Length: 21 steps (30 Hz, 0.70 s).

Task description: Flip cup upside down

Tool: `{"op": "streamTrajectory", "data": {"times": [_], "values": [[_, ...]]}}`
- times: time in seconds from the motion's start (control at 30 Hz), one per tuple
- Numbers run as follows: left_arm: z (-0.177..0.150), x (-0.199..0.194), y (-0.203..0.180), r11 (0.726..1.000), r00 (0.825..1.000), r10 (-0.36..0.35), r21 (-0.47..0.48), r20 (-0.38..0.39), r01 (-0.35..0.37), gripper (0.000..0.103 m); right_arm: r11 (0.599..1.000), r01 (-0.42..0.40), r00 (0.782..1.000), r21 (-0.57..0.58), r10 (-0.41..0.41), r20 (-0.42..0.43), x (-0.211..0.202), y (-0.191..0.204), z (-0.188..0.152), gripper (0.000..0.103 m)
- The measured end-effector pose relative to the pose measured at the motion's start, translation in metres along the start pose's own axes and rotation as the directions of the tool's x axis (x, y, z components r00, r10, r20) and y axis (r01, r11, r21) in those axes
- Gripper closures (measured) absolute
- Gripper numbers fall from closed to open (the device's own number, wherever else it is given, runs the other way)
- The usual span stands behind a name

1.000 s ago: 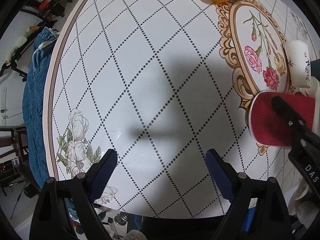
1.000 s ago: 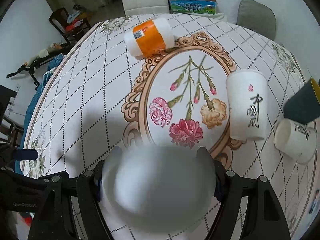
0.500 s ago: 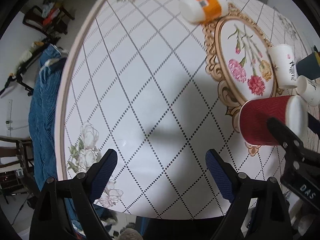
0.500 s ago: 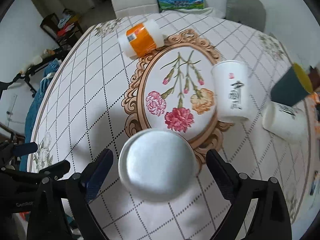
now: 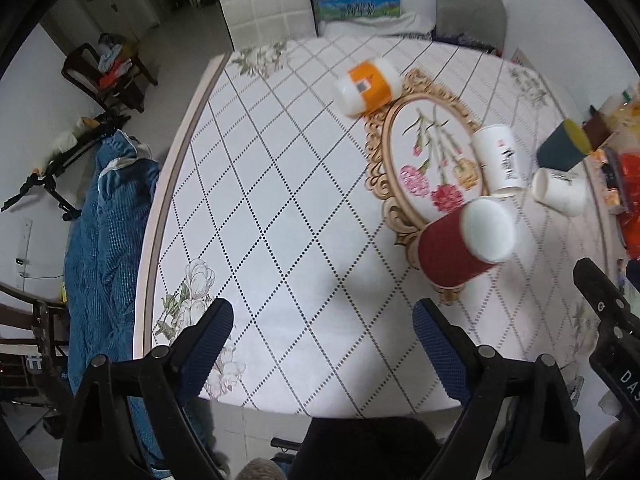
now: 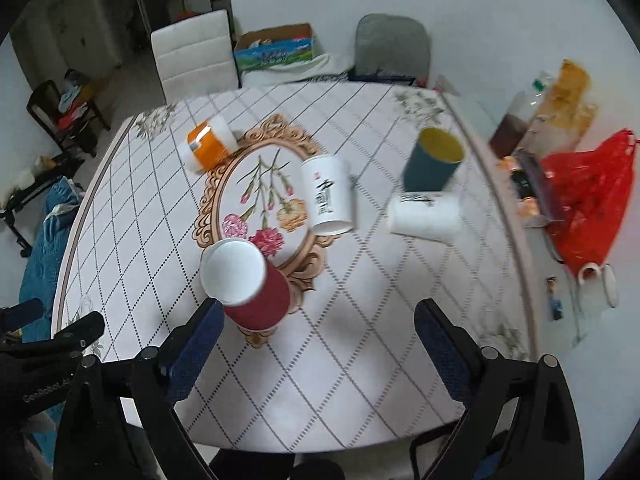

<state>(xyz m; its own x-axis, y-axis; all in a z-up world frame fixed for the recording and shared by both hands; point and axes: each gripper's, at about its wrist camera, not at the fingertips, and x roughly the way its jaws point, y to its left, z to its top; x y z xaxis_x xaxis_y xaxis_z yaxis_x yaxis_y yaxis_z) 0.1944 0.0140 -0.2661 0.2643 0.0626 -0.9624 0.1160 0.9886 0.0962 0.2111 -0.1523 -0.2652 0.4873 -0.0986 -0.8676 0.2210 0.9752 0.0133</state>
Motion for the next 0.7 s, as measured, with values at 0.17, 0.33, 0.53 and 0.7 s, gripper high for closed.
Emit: {"op": "streamTrajectory", "data": {"times": [0.17, 0.33, 0.53, 0.7], "values": [[-0.02, -0.044, -0.007, 1.0, 0.997, 0.002, -0.018, 0.074, -0.001, 0.011, 1.0, -0.001, 0.998, -0.016, 0.001, 0.057, -0.052, -0.018, -0.011, 0.005], [-0.05, -0.101, -0.013, 0.999, 0.988, -0.01, -0.046, 0.152, 0.017, 0.011, 0.999, 0.002, 0.992, -0.054, 0.005, 0.128, -0.121, -0.029, -0.029, 0.005], [-0.087, -0.18, -0.015, 0.997, 0.964, -0.01, -0.065, 0.267, 0.028, 0.011, 0.997, -0.03, 0.977, -0.065, 0.043, 0.209, -0.209, -0.046, -0.054, 0.005], [-0.112, -0.23, -0.011, 0.998, 0.941, -0.009, -0.062, 0.339, 0.032, 0.011, 0.996, -0.043, 0.957, -0.076, 0.063, 0.284, -0.274, -0.052, -0.075, 0.005]]}}
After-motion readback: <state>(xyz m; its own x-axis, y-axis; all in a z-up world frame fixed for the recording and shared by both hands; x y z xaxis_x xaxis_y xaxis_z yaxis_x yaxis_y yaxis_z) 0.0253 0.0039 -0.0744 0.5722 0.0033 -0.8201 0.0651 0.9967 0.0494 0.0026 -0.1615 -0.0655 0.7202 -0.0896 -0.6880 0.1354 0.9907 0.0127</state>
